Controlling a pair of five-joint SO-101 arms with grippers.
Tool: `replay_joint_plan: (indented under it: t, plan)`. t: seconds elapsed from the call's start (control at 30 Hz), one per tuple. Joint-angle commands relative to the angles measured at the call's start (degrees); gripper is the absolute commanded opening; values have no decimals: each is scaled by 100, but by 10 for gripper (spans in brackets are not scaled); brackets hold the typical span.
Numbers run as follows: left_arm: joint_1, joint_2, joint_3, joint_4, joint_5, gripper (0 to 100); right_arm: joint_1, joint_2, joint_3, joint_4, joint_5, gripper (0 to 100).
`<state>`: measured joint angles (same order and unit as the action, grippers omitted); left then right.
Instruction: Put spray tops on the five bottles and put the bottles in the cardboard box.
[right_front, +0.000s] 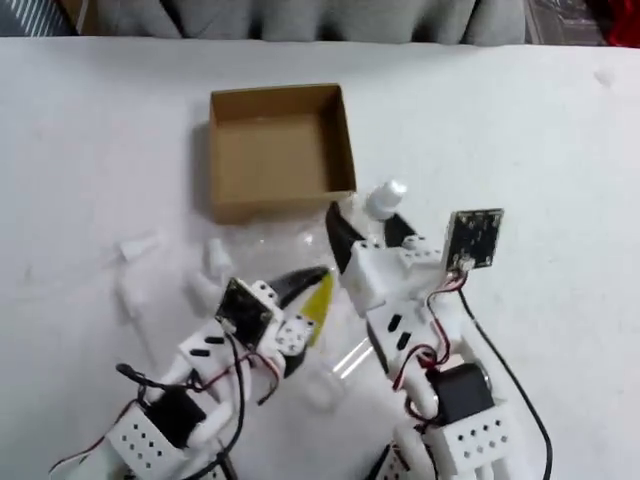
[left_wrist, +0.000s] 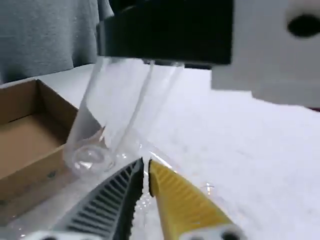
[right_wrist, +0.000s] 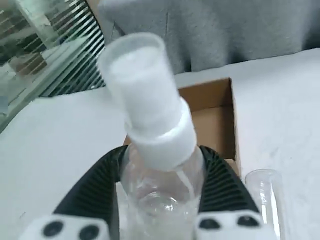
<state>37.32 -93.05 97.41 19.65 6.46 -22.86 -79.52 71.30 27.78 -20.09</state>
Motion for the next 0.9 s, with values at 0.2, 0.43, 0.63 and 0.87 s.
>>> replay_joint_plan:
  t: [0.2, 0.43, 0.63, 0.87]
  plan:
    - [-2835, -84, -237, 545, 26, 22, 84, -57, 211, -1209, 580, 15]
    - [-4418, -84, -114, 1160, 26, 23, 92, 840, -79, -1833, 589, 15]
    - [-4453, -84, -9, 1152, 26, 24, 92, 2571, -967, -2440, 589, 15]
    - [-4462, -75, -9, 1196, 26, 24, 127, 4681, -2171, -3108, 589, 15]
